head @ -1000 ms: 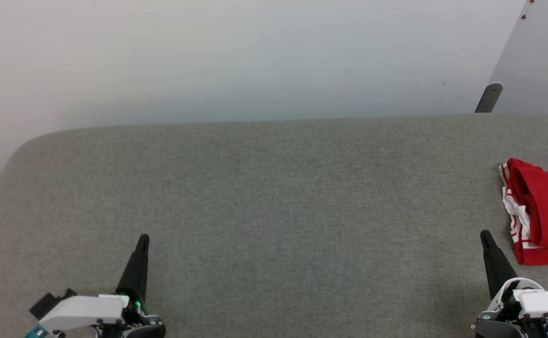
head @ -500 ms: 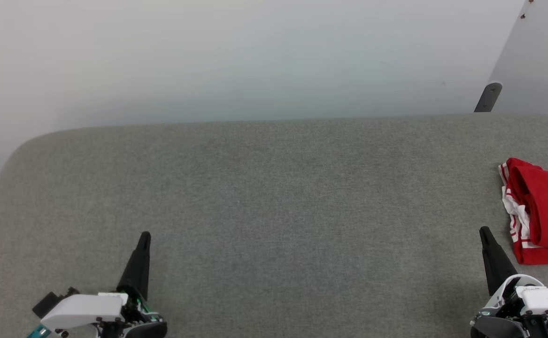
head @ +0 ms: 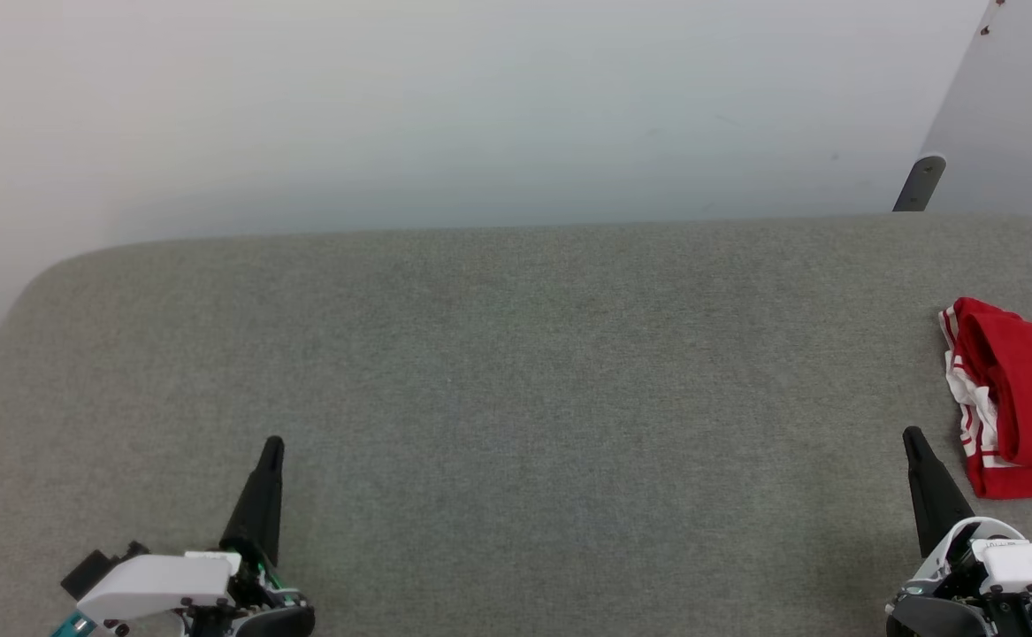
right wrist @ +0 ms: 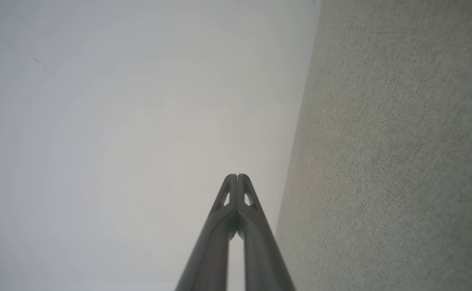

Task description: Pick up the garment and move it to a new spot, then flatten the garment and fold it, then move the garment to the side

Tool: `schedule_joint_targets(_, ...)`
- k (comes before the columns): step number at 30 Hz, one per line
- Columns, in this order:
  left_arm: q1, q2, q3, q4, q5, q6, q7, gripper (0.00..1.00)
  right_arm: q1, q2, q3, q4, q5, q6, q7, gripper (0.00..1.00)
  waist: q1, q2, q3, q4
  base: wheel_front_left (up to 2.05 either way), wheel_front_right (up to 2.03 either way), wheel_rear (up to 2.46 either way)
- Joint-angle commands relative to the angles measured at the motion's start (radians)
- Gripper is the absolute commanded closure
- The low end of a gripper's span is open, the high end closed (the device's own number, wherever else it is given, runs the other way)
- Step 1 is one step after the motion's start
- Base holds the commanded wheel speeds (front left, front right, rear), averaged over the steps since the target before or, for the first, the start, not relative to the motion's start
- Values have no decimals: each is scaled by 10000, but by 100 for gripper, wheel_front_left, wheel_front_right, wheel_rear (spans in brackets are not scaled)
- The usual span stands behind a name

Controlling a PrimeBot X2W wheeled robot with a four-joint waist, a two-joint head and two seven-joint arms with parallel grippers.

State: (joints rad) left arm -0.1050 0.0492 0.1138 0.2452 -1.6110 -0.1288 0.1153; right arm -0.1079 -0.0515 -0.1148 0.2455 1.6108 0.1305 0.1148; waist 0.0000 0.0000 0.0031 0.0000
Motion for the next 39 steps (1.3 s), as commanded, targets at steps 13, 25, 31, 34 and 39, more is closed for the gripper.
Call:
schedule_joint_targets(13, -90, -7, 29, 10, -21, -35, 26, 100, -32, 39, 4, 0, 38, 4, 20, 100, 0, 0, 0, 0, 0, 0, 0)
schedule_joint_targets(25, -90, -7, 26, 10, -24, -36, 23, 100, -32, 39, 5, 0, 39, 4, 19, 100, 0, 0, 0, 0, 0, 0, 0)
schedule_joint_targets(31, -89, -7, 24, 10, -26, -36, 21, 100, -32, 39, 6, 0, 39, 4, 19, 100, 0, 0, 0, 0, 0, 0, 0)
schedule_joint_targets(34, -89, -7, 23, 10, -26, -36, 21, 100, -32, 39, 6, 0, 39, 4, 19, 100, 0, 0, 0, 0, 0, 0, 0)
schedule_joint_targets(39, -89, -7, 22, 9, -27, -36, 20, 100, -32, 39, 6, 0, 39, 4, 18, 100, 0, 0, 0, 0, 0, 0, 0)
